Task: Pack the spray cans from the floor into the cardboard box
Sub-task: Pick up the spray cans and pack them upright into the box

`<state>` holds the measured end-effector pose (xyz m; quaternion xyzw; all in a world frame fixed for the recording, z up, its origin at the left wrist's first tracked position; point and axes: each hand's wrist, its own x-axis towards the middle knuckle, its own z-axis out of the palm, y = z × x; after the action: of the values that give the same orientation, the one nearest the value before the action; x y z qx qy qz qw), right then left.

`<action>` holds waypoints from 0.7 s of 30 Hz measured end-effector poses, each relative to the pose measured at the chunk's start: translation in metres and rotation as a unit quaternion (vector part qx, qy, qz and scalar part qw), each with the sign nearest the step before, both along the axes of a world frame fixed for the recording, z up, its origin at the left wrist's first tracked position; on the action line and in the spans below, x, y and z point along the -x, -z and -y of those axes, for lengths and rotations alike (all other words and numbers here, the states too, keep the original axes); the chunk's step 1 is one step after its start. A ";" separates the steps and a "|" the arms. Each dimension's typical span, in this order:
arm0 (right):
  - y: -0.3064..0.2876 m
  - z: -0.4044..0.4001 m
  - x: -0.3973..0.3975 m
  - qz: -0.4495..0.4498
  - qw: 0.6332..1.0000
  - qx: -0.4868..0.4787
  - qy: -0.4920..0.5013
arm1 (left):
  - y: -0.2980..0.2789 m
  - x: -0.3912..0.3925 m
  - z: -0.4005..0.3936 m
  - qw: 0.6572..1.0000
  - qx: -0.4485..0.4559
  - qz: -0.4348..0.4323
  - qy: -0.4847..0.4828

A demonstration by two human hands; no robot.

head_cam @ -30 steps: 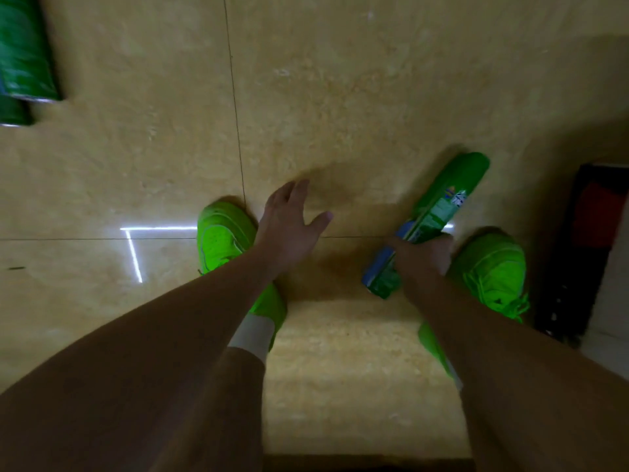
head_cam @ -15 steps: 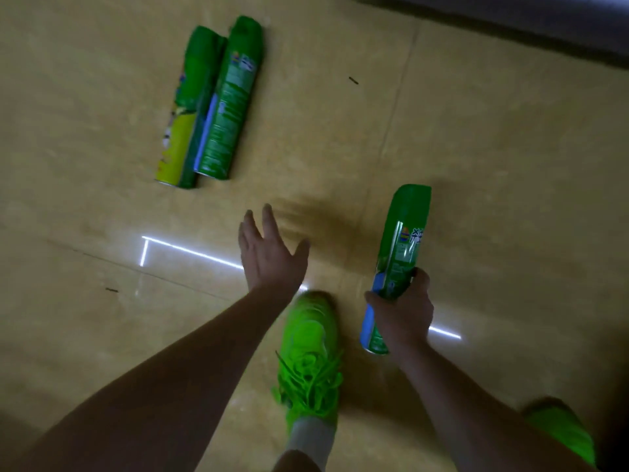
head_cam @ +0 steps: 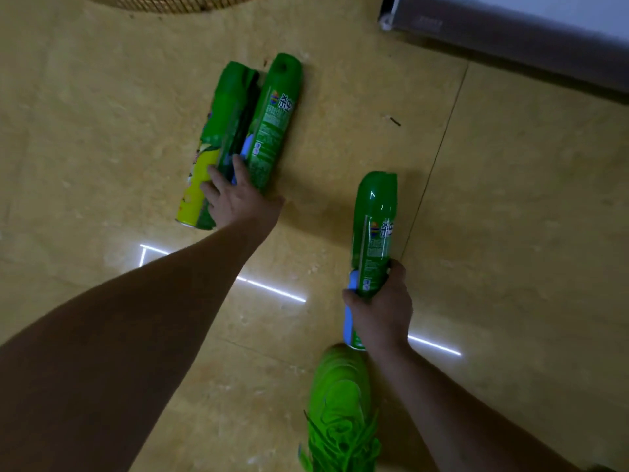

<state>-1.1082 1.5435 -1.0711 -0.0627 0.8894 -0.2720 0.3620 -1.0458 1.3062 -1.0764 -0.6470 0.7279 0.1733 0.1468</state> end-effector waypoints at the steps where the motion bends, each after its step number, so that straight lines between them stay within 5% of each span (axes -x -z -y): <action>1: 0.002 0.004 0.002 0.001 1.000 0.002 0.001 | 0.001 0.002 0.004 1.000 0.017 0.013 0.003; 9: 0.015 0.015 0.011 -0.007 1.000 0.002 0.017 | 0.013 0.001 0.011 0.993 0.119 0.013 0.011; 14: 0.017 0.011 0.017 -0.005 1.000 0.000 0.029 | 0.019 0.018 -0.006 0.995 0.076 -0.014 0.059; 21: 0.012 -0.007 0.024 -0.002 0.999 0.005 0.045 | 0.021 0.032 -0.059 0.989 -0.069 -0.071 -0.109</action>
<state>-1.1324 1.5501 -1.0836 -0.0250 0.8906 -0.2918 0.3478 -1.0779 1.3649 -1.0972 -0.6970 0.6478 0.2835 0.1191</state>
